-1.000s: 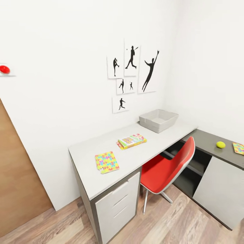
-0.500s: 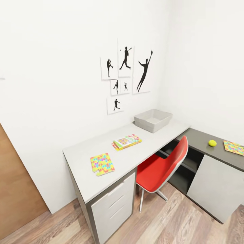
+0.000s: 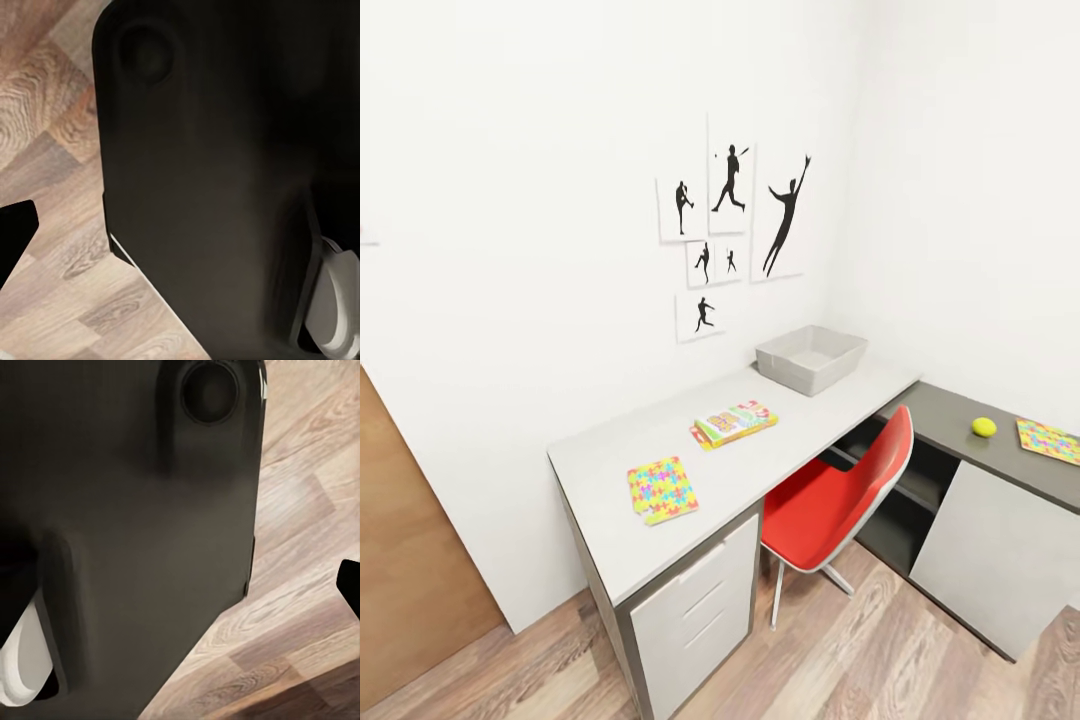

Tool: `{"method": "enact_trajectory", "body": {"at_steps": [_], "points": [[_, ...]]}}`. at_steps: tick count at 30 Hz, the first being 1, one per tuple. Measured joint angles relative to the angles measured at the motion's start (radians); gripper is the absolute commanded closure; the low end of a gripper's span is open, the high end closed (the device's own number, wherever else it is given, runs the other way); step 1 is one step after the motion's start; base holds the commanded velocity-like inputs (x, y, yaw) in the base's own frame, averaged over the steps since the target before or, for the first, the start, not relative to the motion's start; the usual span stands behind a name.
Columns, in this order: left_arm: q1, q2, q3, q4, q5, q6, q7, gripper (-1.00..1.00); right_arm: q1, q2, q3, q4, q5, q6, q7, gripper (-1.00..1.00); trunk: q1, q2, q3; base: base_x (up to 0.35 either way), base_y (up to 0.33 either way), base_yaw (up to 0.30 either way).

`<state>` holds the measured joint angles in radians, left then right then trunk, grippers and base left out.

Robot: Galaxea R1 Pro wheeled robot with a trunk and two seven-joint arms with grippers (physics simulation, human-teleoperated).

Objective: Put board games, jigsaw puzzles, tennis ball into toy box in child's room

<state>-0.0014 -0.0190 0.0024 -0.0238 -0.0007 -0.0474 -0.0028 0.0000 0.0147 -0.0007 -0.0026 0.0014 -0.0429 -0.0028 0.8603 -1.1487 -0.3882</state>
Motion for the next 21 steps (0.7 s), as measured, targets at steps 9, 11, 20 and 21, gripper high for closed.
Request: {"method": "enact_trajectory", "body": {"at_steps": [9,11,20,21], "points": [[0.0,0.002,0.003,-0.026,0.0,0.003,0.001,-1.0,0.0,0.005,-0.001,0.0,-0.002,-0.013,0.0,-1.0,-0.035,0.063,0.028,0.0,0.0,0.0],[0.0,0.002,0.003,-0.043,0.0,0.005,0.001,-1.0,0.0,0.01,0.0,0.0,-0.002,-0.039,0.0,-1.0,-0.042,0.077,0.035,0.0,0.0,0.0],[0.0,0.004,0.005,-0.12,0.0,0.019,0.003,-1.0,0.0,0.017,-0.002,0.0,-0.003,-0.131,0.0,-1.0,-0.077,0.14,0.063,0.0,0.0,0.0],[0.0,0.004,0.005,-0.127,0.0,0.02,0.003,-1.0,0.0,0.017,-0.003,0.0,-0.003,-0.135,0.001,-1.0,-0.081,0.147,0.066,0.0,0.0,0.0]]}}
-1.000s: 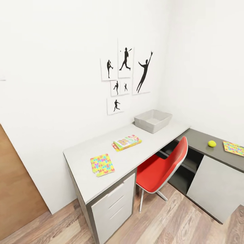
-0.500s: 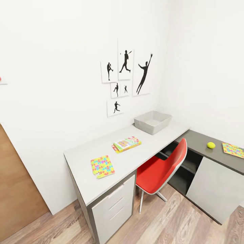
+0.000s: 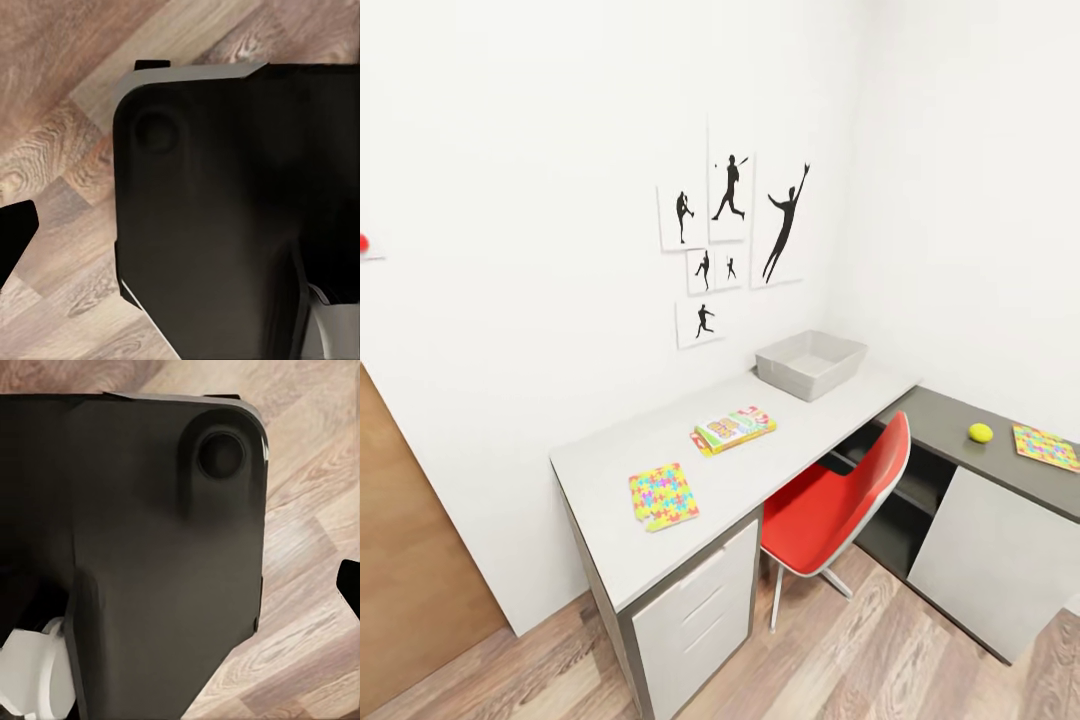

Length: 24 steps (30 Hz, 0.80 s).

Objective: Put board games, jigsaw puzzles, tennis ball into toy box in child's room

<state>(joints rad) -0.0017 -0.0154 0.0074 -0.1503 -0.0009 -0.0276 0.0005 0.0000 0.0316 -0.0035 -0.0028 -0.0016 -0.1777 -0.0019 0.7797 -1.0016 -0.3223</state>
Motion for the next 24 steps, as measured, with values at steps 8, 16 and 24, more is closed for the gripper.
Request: {"method": "enact_trajectory", "body": {"at_steps": [8,16,24], "points": [[-0.028,0.003,0.001,-0.07,0.002,0.073,-0.005,-1.0,-0.008,-0.006,-0.005,-0.008,-0.008,-0.002,0.001,-1.0,-0.031,0.056,0.026,0.0,0.0,0.0],[-0.066,0.016,0.002,-0.248,0.006,0.28,-0.013,-1.0,-0.069,-0.019,-0.059,-0.068,-0.128,0.029,0.006,-1.0,-0.061,0.112,0.051,0.0,0.0,0.0],[-0.071,0.029,0.003,-0.489,0.008,0.487,-0.022,-1.0,-0.103,-0.023,-0.079,-0.193,-0.191,0.172,0.007,-1.0,-0.092,0.168,0.076,0.0,0.0,0.0]]}}
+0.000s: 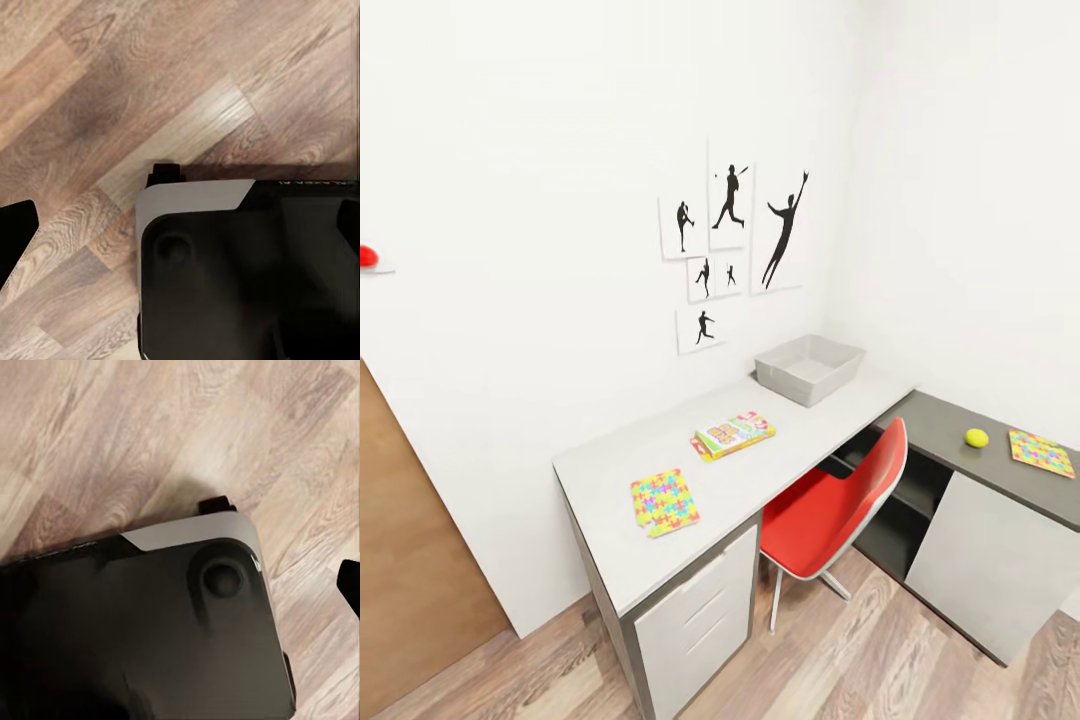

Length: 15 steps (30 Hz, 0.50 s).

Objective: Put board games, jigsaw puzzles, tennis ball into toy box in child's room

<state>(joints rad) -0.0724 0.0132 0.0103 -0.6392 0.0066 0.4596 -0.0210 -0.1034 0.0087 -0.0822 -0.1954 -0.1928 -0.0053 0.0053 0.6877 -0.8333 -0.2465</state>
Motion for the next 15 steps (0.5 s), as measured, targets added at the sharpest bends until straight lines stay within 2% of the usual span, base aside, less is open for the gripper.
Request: {"method": "enact_trajectory", "body": {"at_steps": [5,11,12,15], "points": [[0.0,0.013,0.001,-0.147,0.0,0.119,-0.042,-1.0,-0.002,0.0,-0.004,-0.145,-0.007,0.119,0.0,-1.0,-0.019,0.035,0.016,0.0,0.0,0.0],[0.001,0.05,0.002,-0.298,-0.001,0.228,-0.134,-1.0,-0.004,0.001,-0.006,-0.336,0.0,0.221,-0.003,-1.0,-0.042,0.077,0.035,0.0,0.0,0.0],[0.0,0.072,0.02,-0.37,-0.001,0.284,-0.201,-1.0,-0.005,0.001,-0.007,-0.398,-0.002,0.247,-0.003,-1.0,-0.046,0.084,0.038,0.0,0.0,0.0],[0.001,0.083,0.046,-0.426,-0.001,0.326,-0.253,-1.0,-0.005,0.0,-0.009,-0.424,-0.005,0.261,-0.005,-1.0,-0.058,0.105,0.047,0.0,0.0,0.0]]}}
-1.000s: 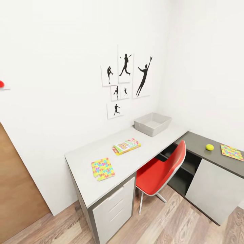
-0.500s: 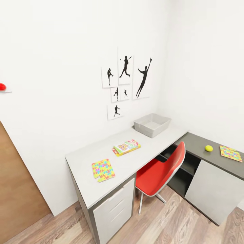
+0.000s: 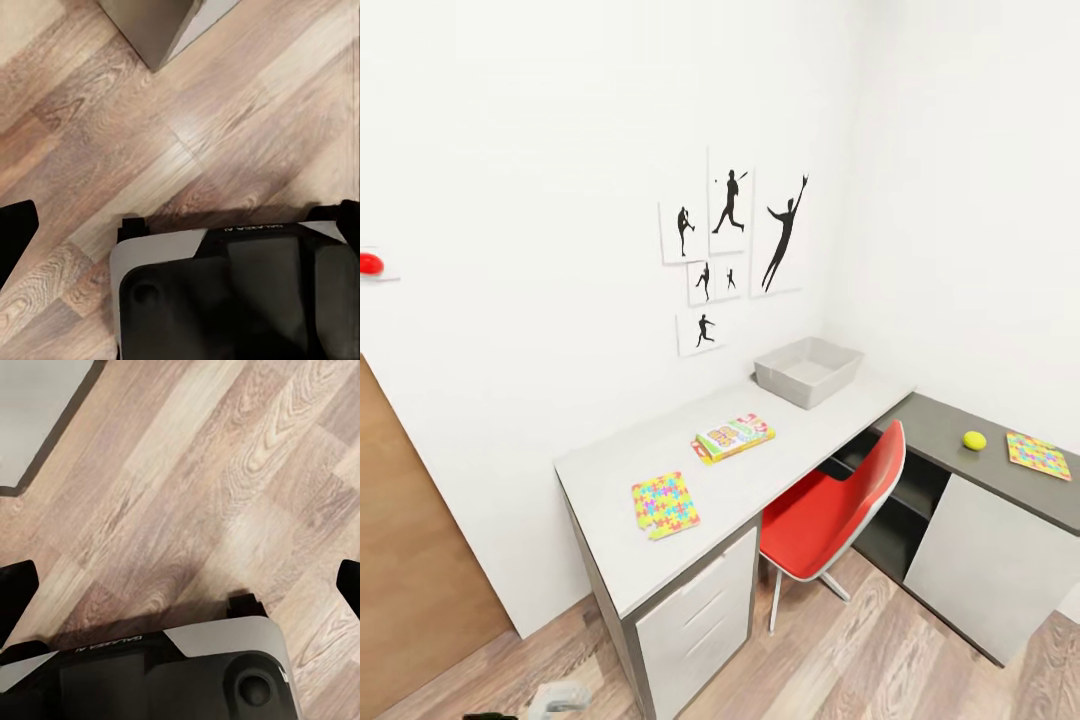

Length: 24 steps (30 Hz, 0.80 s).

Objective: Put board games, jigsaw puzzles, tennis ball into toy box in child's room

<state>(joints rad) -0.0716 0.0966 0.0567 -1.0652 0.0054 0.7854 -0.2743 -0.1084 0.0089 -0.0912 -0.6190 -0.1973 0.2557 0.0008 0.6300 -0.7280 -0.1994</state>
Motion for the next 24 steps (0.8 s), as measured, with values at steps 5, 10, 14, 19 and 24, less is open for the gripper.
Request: {"method": "enact_trajectory", "body": {"at_steps": [5,10,14,19,24], "points": [[0.0,0.009,0.034,-0.133,-0.001,0.089,-0.072,-1.0,0.0,0.0,-0.004,-0.017,-0.003,0.008,-0.002,-1.0,-0.019,0.035,0.016,0.0,0.0,0.0],[0.0,0.013,0.044,-0.285,0.002,0.189,-0.107,-1.0,0.0,0.0,-0.004,-0.022,-0.004,-0.004,-0.004,-1.0,-0.038,0.07,0.031,0.0,0.0,0.0],[-0.001,0.014,0.046,-0.329,0.001,0.221,-0.119,-1.0,0.0,-0.001,-0.005,-0.023,-0.004,-0.013,-0.004,-1.0,-0.054,0.098,0.044,0.0,0.0,0.0],[-0.002,0.016,0.047,-0.374,0.001,0.244,-0.17,-1.0,0.0,-0.001,-0.007,-0.023,-0.004,-0.021,-0.003,-1.0,-0.073,0.133,0.06,0.0,0.0,0.0],[-0.007,0.035,0.049,-0.404,0.001,0.253,-0.29,-1.0,0.001,-0.002,-0.023,-0.036,-0.005,-0.034,0.003,-1.0,-0.092,0.168,0.076,0.0,0.0,0.0]]}}
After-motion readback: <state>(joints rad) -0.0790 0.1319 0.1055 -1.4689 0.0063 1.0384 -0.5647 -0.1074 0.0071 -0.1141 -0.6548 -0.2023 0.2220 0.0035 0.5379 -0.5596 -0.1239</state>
